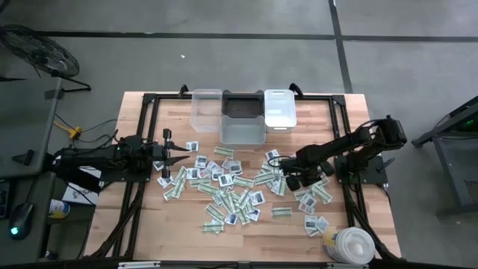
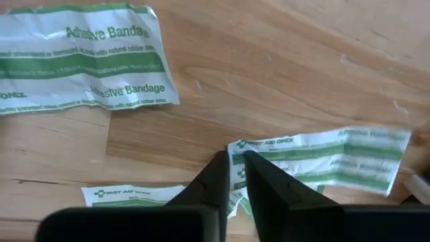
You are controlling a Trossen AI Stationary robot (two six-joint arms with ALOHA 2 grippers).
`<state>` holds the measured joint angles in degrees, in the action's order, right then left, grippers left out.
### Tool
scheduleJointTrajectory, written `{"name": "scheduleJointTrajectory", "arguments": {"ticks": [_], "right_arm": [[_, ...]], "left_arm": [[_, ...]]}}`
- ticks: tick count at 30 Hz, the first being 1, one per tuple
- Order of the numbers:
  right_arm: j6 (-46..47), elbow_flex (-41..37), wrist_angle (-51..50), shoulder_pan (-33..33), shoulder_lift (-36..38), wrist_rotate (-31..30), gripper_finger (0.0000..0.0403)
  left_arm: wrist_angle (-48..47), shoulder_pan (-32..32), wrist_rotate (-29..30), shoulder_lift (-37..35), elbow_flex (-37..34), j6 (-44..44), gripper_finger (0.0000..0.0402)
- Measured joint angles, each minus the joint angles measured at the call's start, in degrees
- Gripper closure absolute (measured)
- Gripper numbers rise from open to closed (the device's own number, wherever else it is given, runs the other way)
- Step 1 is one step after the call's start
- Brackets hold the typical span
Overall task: Pick & Place First Aid Supplies
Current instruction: Put the bandage pack into the gray bin
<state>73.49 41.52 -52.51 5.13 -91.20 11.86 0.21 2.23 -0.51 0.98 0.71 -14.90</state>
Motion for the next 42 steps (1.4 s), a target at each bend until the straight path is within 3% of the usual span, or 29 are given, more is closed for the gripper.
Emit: {"name": "scheduleJointTrajectory", "arguments": {"ticks": [5,15,24,32,36,42], "right_arm": [[0.0,0.0,0.0,0.0,0.0,-0.1,0.0400],[-0.2,0.9,-1.2,0.0,1.0,-1.4,0.0402],[0.2,5.6,-7.5,0.0,7.3,-3.3,0.0403],[0.7,3.7,-8.2,0.0,7.5,-2.2,0.0401],[2.5,1.2,-6.0,0.0,7.5,-1.5,0.0371],[3.7,-0.4,-2.4,0.0,7.5,-3.3,0.0275]], "left_arm": [[0.0,0.0,0.0,0.0,0.0,0.0,0.0305],[0.0,0.0,0.0,0.0,0.0,0.0,0.0305],[0.0,0.0,0.0,0.0,0.0,0.0,0.0305],[0.0,0.0,0.0,0.0,0.0,0.0,0.0305],[0.0,0.0,0.0,0.0,0.0,0.0,0.0305],[0.0,0.0,0.0,0.0,0.0,0.0,0.0305]]}}
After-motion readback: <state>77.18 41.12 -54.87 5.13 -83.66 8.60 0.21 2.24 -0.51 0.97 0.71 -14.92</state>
